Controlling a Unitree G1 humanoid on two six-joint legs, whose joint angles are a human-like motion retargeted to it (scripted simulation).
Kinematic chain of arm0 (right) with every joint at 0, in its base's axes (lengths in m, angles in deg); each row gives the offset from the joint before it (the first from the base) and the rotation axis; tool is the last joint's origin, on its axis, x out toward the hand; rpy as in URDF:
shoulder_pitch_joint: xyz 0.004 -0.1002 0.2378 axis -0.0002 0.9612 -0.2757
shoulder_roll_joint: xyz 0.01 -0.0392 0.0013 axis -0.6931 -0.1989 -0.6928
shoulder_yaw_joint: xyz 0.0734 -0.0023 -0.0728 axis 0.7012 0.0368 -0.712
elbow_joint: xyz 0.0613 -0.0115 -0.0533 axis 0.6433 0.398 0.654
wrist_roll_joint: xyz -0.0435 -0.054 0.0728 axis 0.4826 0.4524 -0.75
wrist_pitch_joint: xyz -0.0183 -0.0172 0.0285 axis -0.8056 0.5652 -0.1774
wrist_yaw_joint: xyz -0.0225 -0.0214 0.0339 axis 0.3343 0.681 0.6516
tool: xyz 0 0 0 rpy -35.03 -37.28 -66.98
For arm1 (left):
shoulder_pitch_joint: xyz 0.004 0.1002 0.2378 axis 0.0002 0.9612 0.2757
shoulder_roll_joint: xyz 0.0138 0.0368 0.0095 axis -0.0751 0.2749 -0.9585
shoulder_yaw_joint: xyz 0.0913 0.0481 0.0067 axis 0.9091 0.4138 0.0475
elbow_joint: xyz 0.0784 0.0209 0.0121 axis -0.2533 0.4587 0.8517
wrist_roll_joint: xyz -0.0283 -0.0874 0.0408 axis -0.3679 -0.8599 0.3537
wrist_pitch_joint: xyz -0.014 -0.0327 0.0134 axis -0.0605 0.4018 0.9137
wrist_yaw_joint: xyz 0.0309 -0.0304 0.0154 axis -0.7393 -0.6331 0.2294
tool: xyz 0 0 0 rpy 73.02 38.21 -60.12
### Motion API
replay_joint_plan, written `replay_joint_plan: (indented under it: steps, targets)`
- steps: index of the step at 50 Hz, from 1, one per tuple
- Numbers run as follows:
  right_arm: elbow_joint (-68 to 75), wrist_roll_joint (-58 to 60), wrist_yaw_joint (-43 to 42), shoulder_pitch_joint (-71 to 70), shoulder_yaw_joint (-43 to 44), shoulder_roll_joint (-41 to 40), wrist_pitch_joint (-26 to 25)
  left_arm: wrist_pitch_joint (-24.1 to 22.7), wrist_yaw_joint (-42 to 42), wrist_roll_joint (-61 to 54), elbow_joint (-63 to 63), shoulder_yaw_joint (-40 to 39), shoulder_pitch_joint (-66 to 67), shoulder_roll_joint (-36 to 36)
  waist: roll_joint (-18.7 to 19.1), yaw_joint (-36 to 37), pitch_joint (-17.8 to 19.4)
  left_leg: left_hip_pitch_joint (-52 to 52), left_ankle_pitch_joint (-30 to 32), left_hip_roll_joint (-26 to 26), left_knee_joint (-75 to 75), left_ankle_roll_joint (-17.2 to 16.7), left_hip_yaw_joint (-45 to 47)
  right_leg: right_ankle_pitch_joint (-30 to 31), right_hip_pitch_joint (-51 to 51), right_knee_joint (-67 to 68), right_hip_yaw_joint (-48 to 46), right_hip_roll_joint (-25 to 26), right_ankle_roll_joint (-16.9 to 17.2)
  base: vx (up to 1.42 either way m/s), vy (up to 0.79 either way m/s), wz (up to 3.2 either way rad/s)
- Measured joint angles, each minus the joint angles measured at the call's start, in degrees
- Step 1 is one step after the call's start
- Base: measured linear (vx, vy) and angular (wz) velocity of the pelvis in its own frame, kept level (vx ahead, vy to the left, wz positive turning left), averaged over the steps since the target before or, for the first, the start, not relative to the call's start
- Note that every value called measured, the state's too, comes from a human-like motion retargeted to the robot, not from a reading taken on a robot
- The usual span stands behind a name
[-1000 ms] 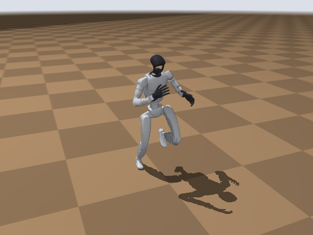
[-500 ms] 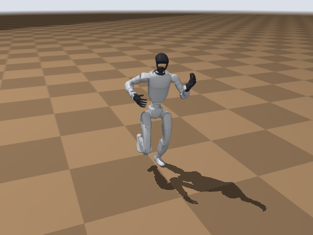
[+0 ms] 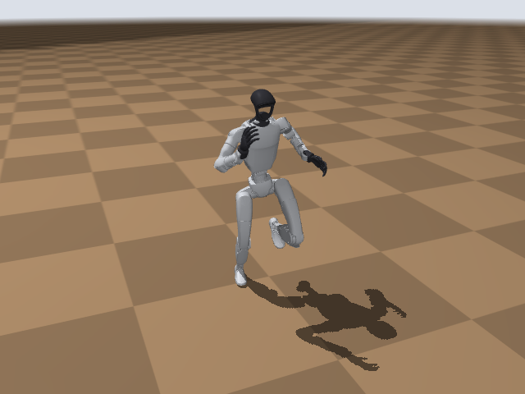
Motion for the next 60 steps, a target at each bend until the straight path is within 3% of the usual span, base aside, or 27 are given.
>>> replay_joint_plan:
  steps: [4,6,8,9,12,13,15,17,19,21,23,25,28,30,32,35,38,40,43,45,47,50,52,55,57,60]
  targets:
    - [-2.24,-0.76,-1.69,-6.79,-4.38,0.75,1.05,-0.11,-5.22,-2.26,3.52,-0.65,11.31,-2.82,-4.32,11.43,-4.40,1.35,6.29,1.13,-30.90,-1.43,3.97,24.21,11.02,-14.75,3.43,-2.03,4.16,1.38,0.18,-0.80]
    - [-3.73,-0.46,-1.22,-7.94,-6.67,0.52,1.34,-0.43,-8.13,-2.67,3.99,-1.97,14.97,-2.12,-4.78,13.87,-6.09,7.74,9.41,2.19,-51.45,-2.18,7.22,31.65,14.86,-17.01,4.00,-1.89,5.17,1.38,0.26,-0.45]
    - [-5.43,0.87,-0.17,-8.16,-8.17,-0.93,1.38,-0.39,-10.15,-3.51,3.17,-3.38,16.58,-0.97,-2.27,14.73,-5.62,18.05,14.56,2.21,-75.17,-5.56,8.22,32.41,18.86,-13.32,2.25,0.36,4.01,1.37,0.28,-0.43]
    - [-6.49,1.18,0.23,-7.23,-8.43,-2.23,1.44,-0.10,-10.53,-3.90,2.32,-3.94,16.63,-0.56,0.72,14.83,-4.68,24.46,18.95,2.90,-86.68,-8.34,7.05,30.29,20.46,-7.40,0.28,2.50,2.27,1.38,0.30,-0.49]
    - [-9.81,-0.42,2.30,-0.93,-7.79,-7.63,1.61,0.89,-9.45,-3.35,-0.92,-4.41,13.58,-0.54,10.07,14.16,-1.73,40.38,31.66,7.62,-109.14,-15.93,2.54,18.83,18.53,24.56,-5.81,7.64,-4.44,1.33,0.34,-0.23]
    - [-10.64,-0.94,3.35,1.85,-8.41,-9.37,1.11,1.17,-8.44,-3.05,-2.01,-4.04,11.75,0.18,10.83,13.23,-1.67,41.63,30.32,8.38,-108.70,-15.75,2.90,15.61,13.21,39.68,-6.03,6.87,-4.49,1.21,0.34,-0.01]
    - [-10.06,-2.07,6.03,6.73,-9.51,-12.79,0.45,1.10,-6.40,-1.14,-2.83,-2.00,4.54,2.43,10.72,9.71,-0.49,45.74,20.61,7.42,-110.57,-13.43,3.47,6.30,3.74,64.85,-3.59,8.82,-6.63,1.05,0.27,0.30]
    - [-5.94,3.74,6.38,12.11,-10.20,-15.12,-0.87,0.17,-0.44,-0.04,-0.49,2.13,-9.74,6.02,7.68,4.75,1.05,42.04,6.02,4.81,-100.77,-5.12,1.46,4.25,-10.57,87.18,-1.29,11.77,-0.88,0.92,0.16,0.84]
    - [-1.51,7.38,5.08,19.86,-9.57,-16.76,-0.68,-0.13,5.30,4.16,2.56,5.49,-27.48,8.55,8.05,-1.04,2.80,37.06,-3.59,5.27,-87.85,0.43,-2.87,-2.54,-21.44,100.18,-3.64,16.09,-1.34,0.88,0.09,1.35]
    - [0.56,10.53,6.08,28.96,-7.26,-17.01,-0.42,0.01,8.78,7.64,4.69,7.36,-46.45,10.48,9.99,-7.22,4.01,35.73,-7.89,5.79,-81.36,1.13,-6.43,-5.48,-31.90,104.73,-7.43,16.32,-1.39,0.98,0.08,1.61]
    - [-1.21,10.24,8.80,38.38,-4.10,-14.40,0.80,-0.43,9.98,10.22,5.19,7.84,-62.30,11.06,11.57,-14.78,3.85,39.28,-7.39,4.78,-83.76,-1.11,-8.73,-7.14,-39.40,101.32,-9.27,12.46,-1.94,1.12,0.07,1.71]
    - [-4.76,2.37,10.32,46.79,-2.48,-10.97,2.75,-1.60,11.32,11.92,4.48,8.32,-73.45,9.75,13.29,-22.85,2.31,44.54,-2.44,4.07,-90.23,-4.51,-10.59,-7.64,-43.85,91.38,-10.77,6.69,-4.04,1.21,0.00,1.39]
    - [-6.46,-3.46,14.99,57.88,1.06,-4.55,2.01,-3.62,11.08,10.73,1.78,10.94,-80.46,5.42,17.18,-31.64,-1.62,51.07,13.20,5.95,-100.10,-11.84,-12.77,-3.93,-43.91,65.34,-16.07,2.11,-6.40,1.25,-0.15,0.72]
    - [-7.34,-9.16,25.84,66.50,5.59,0.22,-3.58,-3.94,7.43,8.28,0.54,12.93,-82.28,2.78,19.43,-35.29,-4.26,54.77,23.95,7.10,-105.56,-15.37,-14.64,0.70,-39.54,42.70,-19.53,2.38,-5.11,1.29,-0.25,0.73]
    - [-6.27,-7.06,19.73,71.80,7.44,-1.53,-0.08,-5.74,8.44,5.70,-1.52,13.38,-82.91,2.61,19.27,-38.01,-5.38,58.09,27.20,6.28,-105.98,-15.26,-14.98,5.58,-30.93,17.50,-19.91,2.56,-0.97,1.31,-0.30,1.27]
    - [-4.43,-5.71,18.87,75.69,9.41,-1.90,-2.60,-6.09,9.08,1.13,-4.62,13.09,-82.04,2.17,12.86,-39.47,-2.25,63.44,21.42,2.15,-91.78,-10.53,-13.38,9.20,-13.02,-12.26,-15.51,-0.08,5.46,1.33,-0.42,1.08]
    - [-2.15,-6.06,18.20,73.88,7.72,-1.61,-4.50,-5.74,6.00,-2.46,-8.82,13.48,-75.20,3.14,7.24,-35.09,-0.09,57.91,11.90,0.29,-58.66,-6.16,-10.44,10.27,-3.56,-19.45,-13.44,-3.69,8.79,1.21,-0.47,0.01]
    - [1.27,-6.85,16.90,69.40,4.84,-1.73,-3.86,-4.81,2.23,-1.56,-11.05,12.07,-67.40,4.00,6.45,-31.46,0.88,49.60,5.75,1.70,-34.41,-2.57,-9.07,13.33,-1.39,-19.03,-14.30,-4.52,7.52,1.03,-0.38,-0.26]
    - [9.02,-3.81,10.52,53.10,-1.84,-3.03,-2.67,-3.09,1.91,1.21,-8.83,7.34,-46.35,7.35,7.56,-24.78,4.54,38.08,-1.93,1.82,-8.31,0.51,-8.99,3.34,-8.06,1.94,-10.98,-3.00,4.99,0.91,-0.31,-0.97]
    - [11.21,-1.30,6.55,37.33,-4.84,-4.88,-1.97,-2.00,2.12,-1.26,-3.48,4.31,-32.02,11.31,8.33,-20.58,6.29,29.34,-4.40,2.17,1.45,2.02,-8.17,-2.97,-9.60,8.99,-8.20,-0.06,-1.28,0.87,-0.28,-1.29]
    - [9.68,-0.55,5.94,24.06,-4.90,-9.91,-2.03,-1.59,1.69,-4.34,-0.15,3.52,-21.47,11.30,6.36,-14.53,5.38,21.76,-4.68,1.38,2.41,2.08,-6.20,-3.90,-8.46,9.48,-6.02,1.14,-1.71,0.97,-0.21,-1.11]
    - [0.86,-2.54,3.23,15.17,-5.21,-13.00,-1.41,-1.13,0.20,-8.58,-1.99,6.40,-10.72,3.25,1.67,-3.65,1.94,12.71,-1.25,-3.48,-8.80,2.07,-2.58,1.37,-0.74,-1.16,-5.12,-0.29,0.32,1.05,0.00,-0.50]
    - [-6.80,-2.12,3.94,16.25,-4.44,-11.99,-0.86,-0.30,-4.24,-11.51,-4.83,7.26,-4.24,-2.77,-1.57,2.42,-0.75,10.89,1.48,-6.91,-23.99,1.33,-1.41,10.47,5.03,-9.11,-5.23,-1.63,1.78,1.08,0.06,0.02]
    - [-15.40,-2.80,8.45,17.95,-3.67,-8.35,-0.31,0.42,-10.85,-13.22,-6.92,5.28,2.85,-6.99,-4.54,6.39,-4.56,12.55,7.72,-9.19,-53.02,0.22,-0.60,27.66,13.30,-21.61,-7.16,-1.64,6.70,1.07,0.03,0.39]
    - [-20.11,-2.75,10.30,18.95,-4.26,-6.79,0.41,0.95,-14.02,-12.78,-8.08,2.02,6.28,-7.15,-3.46,7.91,-5.59,20.46,15.28,-7.59,-77.54,-3.21,1.99,33.36,16.90,-22.48,-5.39,1.00,8.44,1.08,0.03,0.04]
    - [-25.58,-4.03,11.71,19.60,-6.54,-5.49,1.90,1.77,-15.73,-11.48,-10.24,-2.42,9.29,-5.02,5.09,9.26,-5.41,36.41,30.45,-1.01,-109.80,-12.00,9.22,30.15,21.26,-11.36,-0.20,10.82,6.79,1.09,0.05,-0.29]
